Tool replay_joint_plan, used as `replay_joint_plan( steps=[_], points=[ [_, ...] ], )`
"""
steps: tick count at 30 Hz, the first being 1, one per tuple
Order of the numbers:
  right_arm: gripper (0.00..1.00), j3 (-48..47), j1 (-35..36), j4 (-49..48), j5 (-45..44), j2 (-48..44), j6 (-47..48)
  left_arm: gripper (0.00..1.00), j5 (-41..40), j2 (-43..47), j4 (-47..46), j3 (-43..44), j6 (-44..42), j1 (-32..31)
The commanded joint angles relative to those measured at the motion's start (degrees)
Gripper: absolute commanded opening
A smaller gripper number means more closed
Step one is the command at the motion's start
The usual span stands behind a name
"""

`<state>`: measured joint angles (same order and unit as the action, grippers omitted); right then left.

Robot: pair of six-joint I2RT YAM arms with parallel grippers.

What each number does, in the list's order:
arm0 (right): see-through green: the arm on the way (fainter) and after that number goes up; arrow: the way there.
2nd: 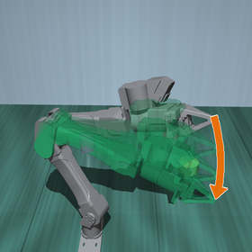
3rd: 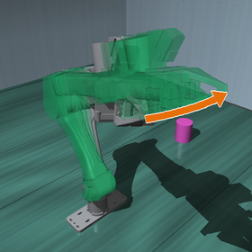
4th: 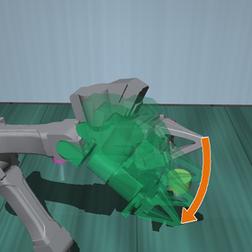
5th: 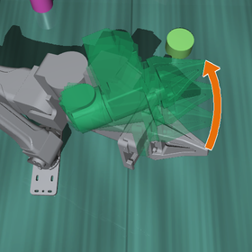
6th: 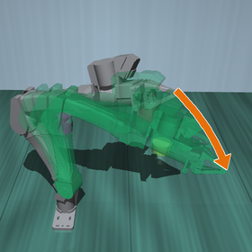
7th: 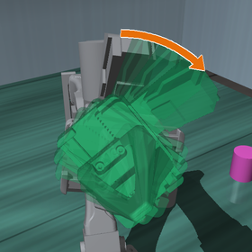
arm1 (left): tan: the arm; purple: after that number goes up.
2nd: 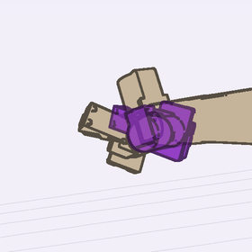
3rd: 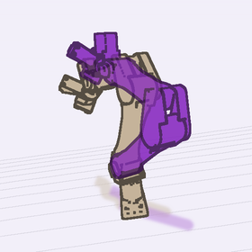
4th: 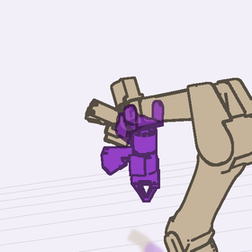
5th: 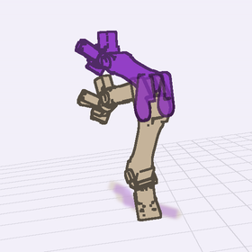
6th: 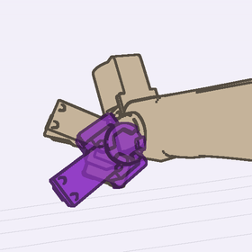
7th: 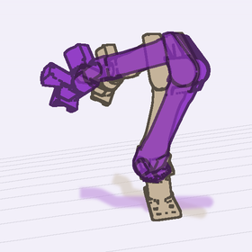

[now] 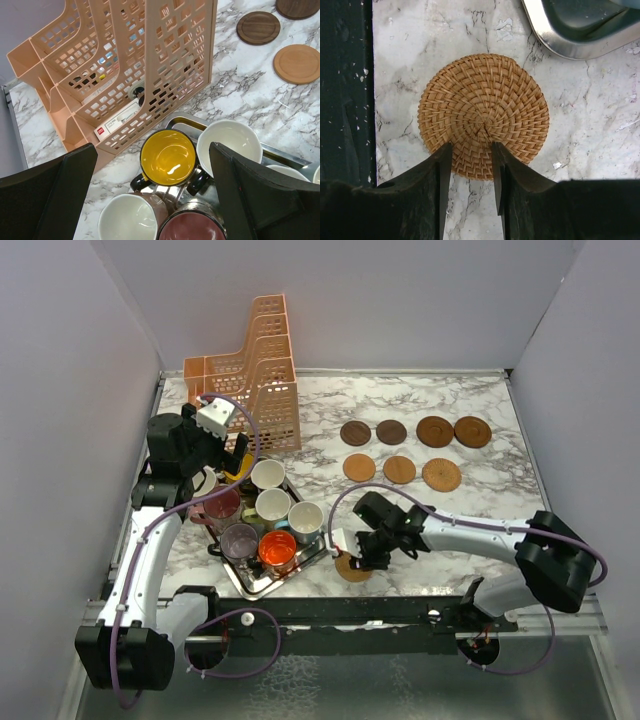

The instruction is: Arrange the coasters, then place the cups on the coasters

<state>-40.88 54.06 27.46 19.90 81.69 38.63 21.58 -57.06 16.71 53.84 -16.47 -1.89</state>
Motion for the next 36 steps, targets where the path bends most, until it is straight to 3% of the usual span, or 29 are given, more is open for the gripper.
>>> replay_joint_plan(
  steps=[1, 17, 27, 36],
  points=[
    [0.36, 3.64, -2.36, 2.60, -5.67, -0.37, 2.03, 0.99, 0.45, 1.64, -1.18, -0.41, -0.34, 0.13],
    [0.31, 9.06, -34.18, 12.97, -9.14, -13.37, 19.08, 0.99, 1.19, 1.72, -1.04, -1.07, 0.25, 0.13],
    [0.32, 6.47, -59.71, 12.60, -8.10, -5.87, 34.70, 0.99, 1.43, 1.68, -0.97, -0.40, 0.51, 0.13],
    [0.33, -4.21, -76.53, 11.90, -8.48, 7.60, 41.94, 0.99, 1.35, 1.84, -0.97, -0.77, 0.31, 0.13]
  ],
)
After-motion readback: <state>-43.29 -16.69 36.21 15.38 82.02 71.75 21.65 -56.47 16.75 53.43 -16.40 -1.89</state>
